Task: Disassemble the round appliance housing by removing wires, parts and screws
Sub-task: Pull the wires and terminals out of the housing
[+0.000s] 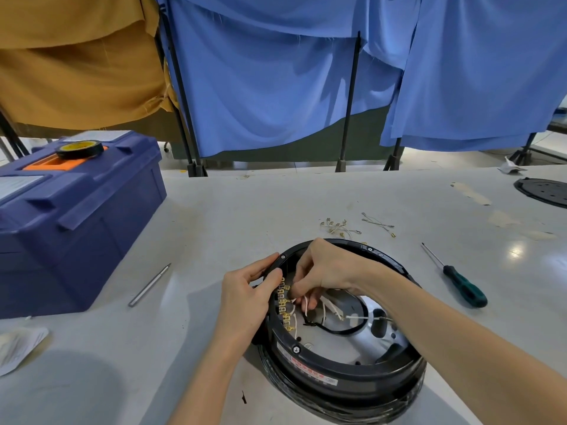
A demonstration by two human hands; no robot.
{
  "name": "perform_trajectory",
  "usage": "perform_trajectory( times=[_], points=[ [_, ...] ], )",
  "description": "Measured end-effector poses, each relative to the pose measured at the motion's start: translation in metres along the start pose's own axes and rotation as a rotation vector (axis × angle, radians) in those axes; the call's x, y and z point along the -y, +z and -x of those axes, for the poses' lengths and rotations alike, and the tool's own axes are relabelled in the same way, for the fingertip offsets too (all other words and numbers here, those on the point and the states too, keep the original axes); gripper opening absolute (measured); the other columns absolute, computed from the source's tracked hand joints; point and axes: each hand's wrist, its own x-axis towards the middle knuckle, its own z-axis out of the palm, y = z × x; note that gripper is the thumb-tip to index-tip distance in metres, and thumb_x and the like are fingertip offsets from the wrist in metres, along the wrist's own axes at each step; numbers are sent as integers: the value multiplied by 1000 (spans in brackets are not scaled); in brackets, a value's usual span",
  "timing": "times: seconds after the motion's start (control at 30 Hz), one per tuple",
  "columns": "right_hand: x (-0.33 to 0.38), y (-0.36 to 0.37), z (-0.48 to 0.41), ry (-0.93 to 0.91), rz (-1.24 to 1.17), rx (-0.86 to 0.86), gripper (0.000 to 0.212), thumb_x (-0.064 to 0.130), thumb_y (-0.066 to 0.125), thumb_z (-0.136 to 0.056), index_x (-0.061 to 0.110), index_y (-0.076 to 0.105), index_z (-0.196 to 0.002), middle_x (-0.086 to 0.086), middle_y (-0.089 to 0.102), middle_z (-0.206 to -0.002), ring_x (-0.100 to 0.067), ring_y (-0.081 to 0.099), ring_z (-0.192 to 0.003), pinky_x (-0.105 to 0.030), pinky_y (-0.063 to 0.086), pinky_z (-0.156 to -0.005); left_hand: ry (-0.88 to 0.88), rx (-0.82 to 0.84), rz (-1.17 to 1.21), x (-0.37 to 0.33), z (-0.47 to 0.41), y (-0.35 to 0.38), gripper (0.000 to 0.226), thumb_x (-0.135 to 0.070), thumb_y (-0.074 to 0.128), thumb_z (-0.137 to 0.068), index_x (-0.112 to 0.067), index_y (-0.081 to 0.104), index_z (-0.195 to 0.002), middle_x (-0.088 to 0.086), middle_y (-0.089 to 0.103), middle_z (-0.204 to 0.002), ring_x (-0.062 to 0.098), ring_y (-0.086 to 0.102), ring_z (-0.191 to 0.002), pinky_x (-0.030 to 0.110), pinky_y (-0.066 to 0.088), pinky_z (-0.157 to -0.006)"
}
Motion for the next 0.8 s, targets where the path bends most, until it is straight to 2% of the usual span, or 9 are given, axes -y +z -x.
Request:
perform_trajectory(
  times=[0.13,0.27,0.37,0.43,0.53,0.7,0.8],
  points=[
    [2,-8,12,-100,46,-64,18,5,81,-73,-2,70,-85,-14,71,-68,-18,67,-54,-22,54,-55,2,-5,-4,0,0,0,26,-11,68,-85,-21,73,-108,-12,72,-106,-2,64,-102,29,50,-97],
    [11,3,23,-206,246,-63,9,13,80,-70,9,74,-76,5,65,-56,-4,59,-49,-12,43,-50,10,-4,-2,0,-1,0,27,-9,68,-85,-18,72,-110,-7,72,-107,0,65,-102,28,51,-95],
    [14,14,19,-229,416,-97,3,10,74,-70,7,74,-70,4,56,-50,-2,46,-41,-9,33,-43,8,-6,20,1,-1,1,27,-7,68,-85,-17,72,-110,-5,73,-106,0,66,-99,24,52,-91],
    [16,17,16,-212,467,-99,4,9,75,-68,5,72,-67,5,50,-47,-5,42,-41,-12,31,-43,9,-4,24,2,-1,1,27,-6,67,-86,-16,72,-111,-5,73,-105,0,67,-98,23,52,-89],
    [16,18,12,-188,468,-82,8,8,76,-67,4,69,-64,3,48,-47,-7,40,-44,-18,33,-45,18,1,19,2,-2,1,28,-5,67,-86,-15,72,-111,-4,73,-105,0,67,-96,19,52,-86],
    [14,16,9,-129,404,-76,11,9,78,-64,7,69,-59,10,45,-38,-3,36,-37,-13,31,-40,-10,10,36,2,-2,0,27,-6,67,-85,-16,73,-110,-4,74,-104,7,68,-99,34,53,-93],
    [13,17,8,-114,376,-76,13,8,78,-63,8,67,-56,5,49,-44,-8,41,-45,-20,35,-48,-13,12,31,1,-1,-1,27,-7,67,-85,-16,73,-110,-4,74,-104,7,68,-100,37,53,-94]
  ],
)
